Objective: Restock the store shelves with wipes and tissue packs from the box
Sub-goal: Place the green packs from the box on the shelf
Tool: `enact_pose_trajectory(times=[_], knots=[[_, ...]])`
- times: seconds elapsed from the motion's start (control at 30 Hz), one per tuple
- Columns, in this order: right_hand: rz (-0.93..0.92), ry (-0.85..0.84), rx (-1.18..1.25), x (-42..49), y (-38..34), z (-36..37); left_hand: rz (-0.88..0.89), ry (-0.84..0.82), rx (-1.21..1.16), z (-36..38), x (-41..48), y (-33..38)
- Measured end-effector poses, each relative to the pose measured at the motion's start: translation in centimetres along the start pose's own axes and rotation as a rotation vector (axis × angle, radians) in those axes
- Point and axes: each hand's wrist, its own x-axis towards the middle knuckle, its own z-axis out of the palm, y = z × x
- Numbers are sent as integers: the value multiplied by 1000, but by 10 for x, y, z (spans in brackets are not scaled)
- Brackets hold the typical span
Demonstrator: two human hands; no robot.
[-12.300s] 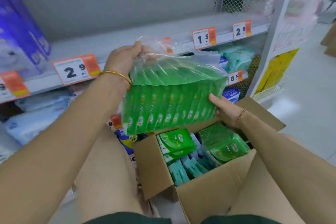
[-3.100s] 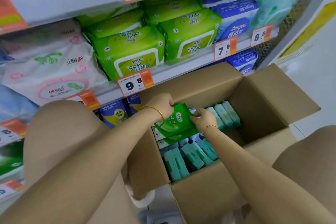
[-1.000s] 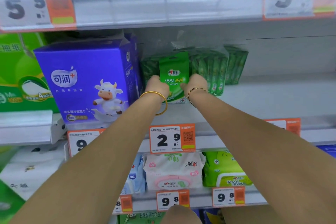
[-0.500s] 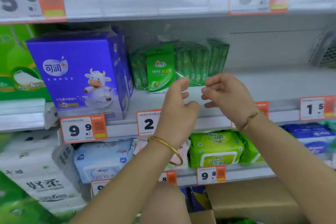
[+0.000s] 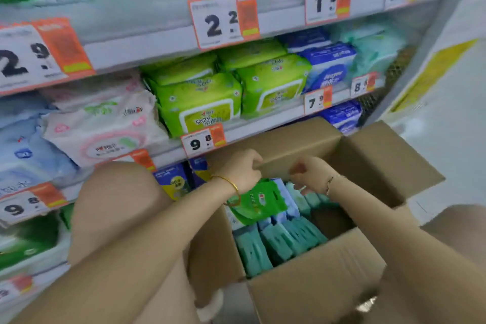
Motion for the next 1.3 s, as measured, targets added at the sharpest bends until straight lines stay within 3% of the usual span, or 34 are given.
enact_pose_trajectory(times=[0.17, 0.3, 0.43, 0.63, 0.73, 0.87, 1.07, 1.2, 1.3], knots=[[165, -81, -154, 24, 29, 50, -18, -65, 202, 13, 17, -7], [262, -100, -47, 37, 36, 87, -45, -66, 268, 12, 25, -14], [324, 13, 71, 47, 42, 90, -63, -73, 242, 10, 25, -19], [291, -6, 303, 46, 40, 76, -88, -66, 188, 7, 21, -25], [199, 55, 453, 44, 33, 69, -88, -54, 172, 6, 16, -26], [-115, 33, 406, 30, -11, 31, -77, -60, 107, -1, 8, -29], [-400, 75, 392, -6, -71, -36, 60, -14, -296, -39, -22, -15], [-500, 168, 574, -31, -115, -60, 165, 75, -524, -82, -54, 2], [-517, -20, 777, -54, -146, -69, 209, 220, -612, -118, -82, 12]])
